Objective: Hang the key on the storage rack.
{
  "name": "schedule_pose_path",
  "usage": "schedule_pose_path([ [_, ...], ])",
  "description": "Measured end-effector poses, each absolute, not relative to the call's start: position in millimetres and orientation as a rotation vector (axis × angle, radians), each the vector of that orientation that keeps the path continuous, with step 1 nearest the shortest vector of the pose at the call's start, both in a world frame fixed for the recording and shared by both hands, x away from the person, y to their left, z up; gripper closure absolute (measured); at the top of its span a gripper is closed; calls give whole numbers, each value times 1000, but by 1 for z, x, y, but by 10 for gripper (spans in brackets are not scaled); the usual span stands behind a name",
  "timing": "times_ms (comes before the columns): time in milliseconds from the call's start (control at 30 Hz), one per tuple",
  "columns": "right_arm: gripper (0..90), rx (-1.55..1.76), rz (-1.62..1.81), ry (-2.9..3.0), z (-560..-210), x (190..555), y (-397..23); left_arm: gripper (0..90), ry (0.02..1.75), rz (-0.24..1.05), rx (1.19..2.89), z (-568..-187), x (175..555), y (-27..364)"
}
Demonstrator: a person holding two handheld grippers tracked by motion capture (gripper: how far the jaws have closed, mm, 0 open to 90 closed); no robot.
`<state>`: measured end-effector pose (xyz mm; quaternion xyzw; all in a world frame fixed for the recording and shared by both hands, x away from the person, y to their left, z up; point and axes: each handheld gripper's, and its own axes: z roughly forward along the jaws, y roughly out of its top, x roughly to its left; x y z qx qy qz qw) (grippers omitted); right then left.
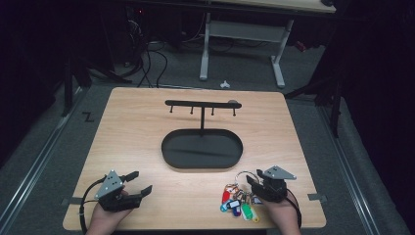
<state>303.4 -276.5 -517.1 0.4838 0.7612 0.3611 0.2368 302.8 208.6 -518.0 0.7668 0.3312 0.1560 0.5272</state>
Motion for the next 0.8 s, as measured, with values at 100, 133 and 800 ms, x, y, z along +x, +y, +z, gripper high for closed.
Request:
schedule_pose_path([
  [100,498,1310,992,2100,-518,303,-273,255,791,370,1836,-518,303,208],
  [133,499,1307,995,2110,-518,303,-270,255,789,369,1837,-518,303,208],
  [800,507,1266,983,2168,-516,301,-260,267,776,359,1863,-519,303,205],
])
